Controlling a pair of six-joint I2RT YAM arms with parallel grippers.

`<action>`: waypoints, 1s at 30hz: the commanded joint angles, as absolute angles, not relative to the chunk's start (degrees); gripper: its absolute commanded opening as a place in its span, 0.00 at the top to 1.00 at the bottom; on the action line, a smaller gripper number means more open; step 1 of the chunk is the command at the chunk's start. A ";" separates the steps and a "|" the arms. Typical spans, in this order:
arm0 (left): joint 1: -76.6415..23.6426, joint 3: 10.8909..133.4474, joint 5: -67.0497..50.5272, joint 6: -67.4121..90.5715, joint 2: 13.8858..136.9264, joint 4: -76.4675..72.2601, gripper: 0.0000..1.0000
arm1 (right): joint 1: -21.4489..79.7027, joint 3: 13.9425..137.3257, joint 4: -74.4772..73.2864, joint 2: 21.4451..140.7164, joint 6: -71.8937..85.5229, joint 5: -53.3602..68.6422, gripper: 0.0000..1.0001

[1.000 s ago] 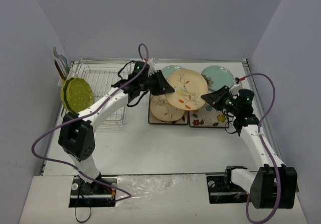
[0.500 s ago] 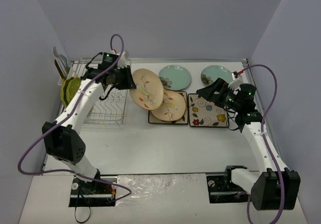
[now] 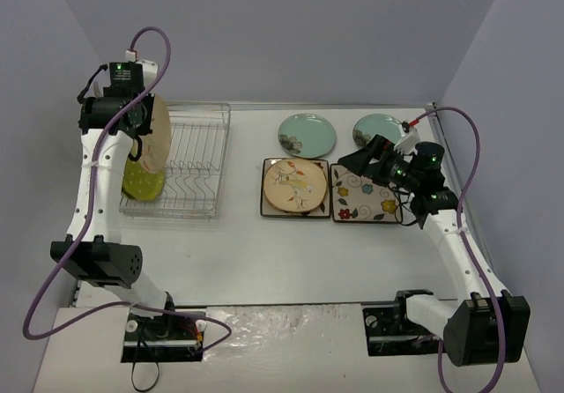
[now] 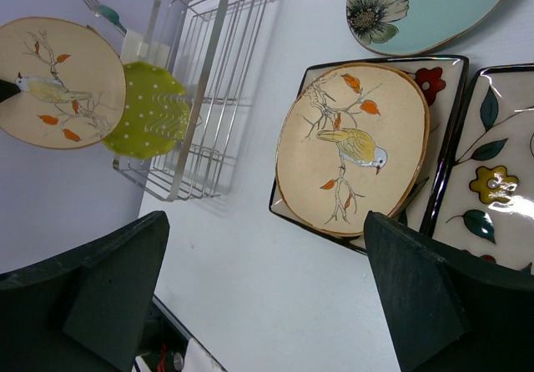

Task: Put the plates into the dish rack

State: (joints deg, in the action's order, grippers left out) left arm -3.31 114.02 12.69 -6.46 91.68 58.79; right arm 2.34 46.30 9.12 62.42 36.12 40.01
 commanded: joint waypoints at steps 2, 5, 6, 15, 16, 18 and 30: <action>-1.62 118.17 21.82 -15.58 94.65 51.08 1.00 | 3.28 49.23 12.04 63.97 34.87 41.66 0.00; -0.53 118.30 21.36 -16.35 97.22 50.18 1.00 | 3.34 48.78 12.04 64.25 34.63 41.48 0.00; -0.32 118.16 21.43 -16.62 98.10 49.84 1.00 | 3.34 48.64 12.04 64.32 34.63 41.28 0.00; 2.28 111.76 18.90 -16.17 101.42 46.15 1.00 | 3.43 48.12 11.95 65.17 33.88 41.13 0.00; 2.45 111.04 18.59 -15.87 101.62 46.06 1.00 | 3.43 48.05 11.93 65.32 33.84 41.02 0.00; 2.77 109.51 17.56 -14.92 102.06 45.99 1.00 | 3.43 47.92 11.93 65.57 33.77 40.96 0.00; 2.90 99.75 16.06 -10.48 99.73 42.30 0.84 | 3.43 47.41 11.81 67.60 34.19 40.84 0.00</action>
State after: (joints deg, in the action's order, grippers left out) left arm 2.38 101.04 14.20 -11.99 104.02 47.68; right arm 3.09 46.63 8.75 67.02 34.44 40.14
